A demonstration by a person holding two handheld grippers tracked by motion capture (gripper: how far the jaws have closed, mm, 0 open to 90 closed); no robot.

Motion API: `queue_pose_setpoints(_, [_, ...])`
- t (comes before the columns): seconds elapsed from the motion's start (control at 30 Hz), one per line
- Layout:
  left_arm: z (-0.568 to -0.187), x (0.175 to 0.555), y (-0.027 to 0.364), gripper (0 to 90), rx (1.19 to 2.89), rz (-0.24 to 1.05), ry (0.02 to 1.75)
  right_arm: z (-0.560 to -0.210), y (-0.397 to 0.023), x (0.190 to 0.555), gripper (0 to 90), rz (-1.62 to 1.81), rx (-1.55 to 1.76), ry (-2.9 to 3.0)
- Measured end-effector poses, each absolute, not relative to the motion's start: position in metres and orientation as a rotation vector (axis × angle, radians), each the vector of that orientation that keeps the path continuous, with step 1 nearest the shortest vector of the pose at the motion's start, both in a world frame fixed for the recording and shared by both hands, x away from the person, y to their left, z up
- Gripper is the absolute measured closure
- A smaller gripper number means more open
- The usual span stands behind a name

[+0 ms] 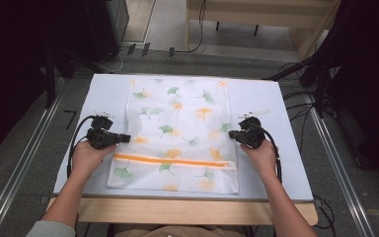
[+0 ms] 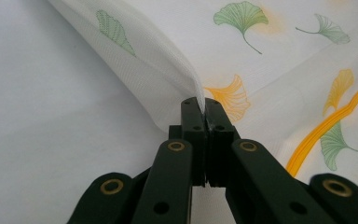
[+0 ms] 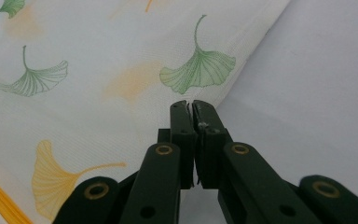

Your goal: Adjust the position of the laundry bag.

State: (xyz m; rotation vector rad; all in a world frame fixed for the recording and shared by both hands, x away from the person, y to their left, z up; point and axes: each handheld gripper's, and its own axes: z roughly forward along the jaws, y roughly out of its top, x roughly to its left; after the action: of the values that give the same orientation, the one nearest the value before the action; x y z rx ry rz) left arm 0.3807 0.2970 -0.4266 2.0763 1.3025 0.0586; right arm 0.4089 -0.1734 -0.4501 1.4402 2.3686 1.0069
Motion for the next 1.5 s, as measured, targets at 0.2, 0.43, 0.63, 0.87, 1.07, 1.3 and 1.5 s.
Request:
queue_pose_setpoints(0.2, [-0.428,0.384,0.289,89.7,2.087,0.036,1.283,-0.45,-0.182,0.406,88.7,1.003,1.46,2.345])
queue_pose_setpoints(0.43, [-0.428,0.388,0.277,89.6,2.11,0.016,1.268,-0.452,-0.194,0.405,88.8,0.991,1.497,2.322])
queue_pose_setpoints(0.63, [-0.429,0.39,0.273,89.5,2.113,0.004,1.255,-0.453,-0.201,0.404,88.3,1.003,1.518,2.297])
queue_pose_setpoints(0.87, [-0.431,0.391,0.268,89.3,2.134,0.0,1.246,-0.455,-0.204,0.405,88.3,0.983,1.517,2.296])
queue_pose_setpoints(1.07, [-0.433,0.392,0.266,88.8,2.143,-0.015,1.246,-0.454,-0.207,0.406,88.3,0.982,1.518,2.29])
queue_pose_setpoints(1.3, [-0.434,0.392,0.266,88.9,2.144,-0.015,1.244,-0.455,-0.208,0.406,88.3,0.992,1.528,2.289])
queue_pose_setpoints(1.5, [-0.435,0.394,0.268,88.3,2.156,-0.011,1.246,-0.455,-0.208,0.406,88.2,0.987,1.526,2.297])
